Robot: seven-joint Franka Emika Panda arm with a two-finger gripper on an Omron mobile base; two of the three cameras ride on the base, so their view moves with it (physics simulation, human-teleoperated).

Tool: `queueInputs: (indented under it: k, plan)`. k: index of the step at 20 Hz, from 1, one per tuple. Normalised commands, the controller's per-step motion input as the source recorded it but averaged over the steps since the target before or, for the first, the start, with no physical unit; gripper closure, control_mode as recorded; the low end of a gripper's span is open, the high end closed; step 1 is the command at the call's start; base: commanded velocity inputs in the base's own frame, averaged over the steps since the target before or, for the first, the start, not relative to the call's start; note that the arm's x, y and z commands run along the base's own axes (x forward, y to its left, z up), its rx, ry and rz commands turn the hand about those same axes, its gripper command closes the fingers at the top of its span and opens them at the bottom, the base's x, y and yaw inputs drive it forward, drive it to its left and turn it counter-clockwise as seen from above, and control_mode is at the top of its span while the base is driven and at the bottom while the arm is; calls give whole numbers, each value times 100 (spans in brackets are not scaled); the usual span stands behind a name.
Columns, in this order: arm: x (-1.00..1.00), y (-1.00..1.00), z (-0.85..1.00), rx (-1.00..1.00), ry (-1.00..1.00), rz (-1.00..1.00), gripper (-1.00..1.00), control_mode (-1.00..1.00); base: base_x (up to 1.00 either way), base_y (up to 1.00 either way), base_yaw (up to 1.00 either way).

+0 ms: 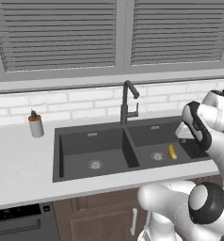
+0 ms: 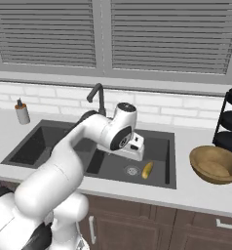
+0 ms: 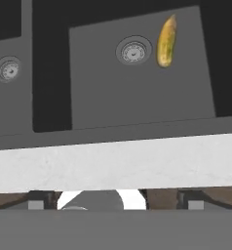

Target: Pick the cucumber from the sink and place it in the bowl. Then pick the bowl and place it in the microwave. Then close the microwave door and press the start button.

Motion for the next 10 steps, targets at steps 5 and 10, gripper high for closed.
queueInputs:
  k: [5,10]
  plan:
    - [44,-39,-56,0,6,0,-100,-100,0,0,0]
    - [49,-32,-61,0,0,0,-100,-100,0,0,0]
